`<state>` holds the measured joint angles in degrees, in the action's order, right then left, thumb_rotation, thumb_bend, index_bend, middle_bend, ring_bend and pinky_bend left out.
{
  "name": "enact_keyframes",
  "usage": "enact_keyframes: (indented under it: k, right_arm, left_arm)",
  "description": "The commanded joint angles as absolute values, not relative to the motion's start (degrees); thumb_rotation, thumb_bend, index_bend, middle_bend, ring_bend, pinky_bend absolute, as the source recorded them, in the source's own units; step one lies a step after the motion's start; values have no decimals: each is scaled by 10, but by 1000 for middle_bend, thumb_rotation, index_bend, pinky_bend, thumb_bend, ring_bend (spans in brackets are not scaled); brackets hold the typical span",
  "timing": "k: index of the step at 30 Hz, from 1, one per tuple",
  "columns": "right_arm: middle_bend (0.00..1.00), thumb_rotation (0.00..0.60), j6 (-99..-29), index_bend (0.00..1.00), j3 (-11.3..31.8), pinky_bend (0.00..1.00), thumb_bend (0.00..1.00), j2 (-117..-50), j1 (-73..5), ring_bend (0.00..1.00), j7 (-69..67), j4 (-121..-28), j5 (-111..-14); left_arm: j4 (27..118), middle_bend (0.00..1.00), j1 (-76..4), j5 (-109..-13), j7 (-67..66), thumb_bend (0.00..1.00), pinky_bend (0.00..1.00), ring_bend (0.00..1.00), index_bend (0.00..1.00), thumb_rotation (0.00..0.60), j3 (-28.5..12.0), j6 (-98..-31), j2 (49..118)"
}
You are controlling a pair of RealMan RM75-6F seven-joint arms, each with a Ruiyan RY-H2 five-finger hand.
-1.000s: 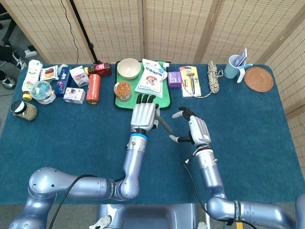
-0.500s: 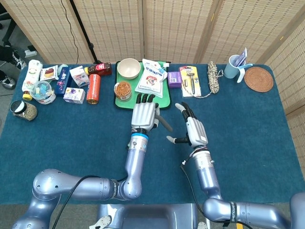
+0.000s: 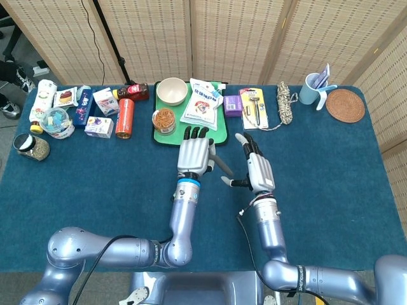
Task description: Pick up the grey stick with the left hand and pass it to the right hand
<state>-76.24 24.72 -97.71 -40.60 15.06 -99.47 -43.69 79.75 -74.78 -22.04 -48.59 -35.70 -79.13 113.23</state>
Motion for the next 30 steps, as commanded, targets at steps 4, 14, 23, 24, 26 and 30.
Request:
enact_keyframes:
  k: [4, 14, 23, 24, 26, 30]
  right_arm:
    - [2, 600, -760, 106, 254, 120, 80, -988, -407, 40, 152, -976, -429]
    - [48, 600, -765, 196, 265, 119, 79, -997, -407, 51, 152, -959, -435]
    - [138, 600, -770, 351, 272, 135, 79, -1006, -406, 126, 149, -943, -445]
    - [151, 600, -771, 375, 272, 140, 79, -1007, -405, 138, 148, -942, -447]
    - [164, 600, -774, 396, 273, 145, 79, -1009, -405, 153, 146, -938, -453]
    - [177, 600, -778, 416, 275, 146, 79, -1010, -403, 166, 147, -933, -459]
  left_arm:
    - [801, 188, -744, -215, -491, 566, 0, 97, 747, 600, -361, -789, 1132]
    - [810, 188, -737, -214, -493, 566, 0, 97, 747, 600, -360, -784, 1128]
    - [820, 188, -734, -215, -497, 567, 0, 96, 747, 600, -359, -783, 1125]
    - [820, 188, -733, -215, -497, 567, 0, 95, 747, 600, -359, -782, 1125]
    - [822, 188, -732, -215, -498, 567, 0, 92, 747, 600, -359, -782, 1124]
    - [825, 188, -732, -214, -500, 566, 0, 90, 747, 600, -358, -781, 1123]
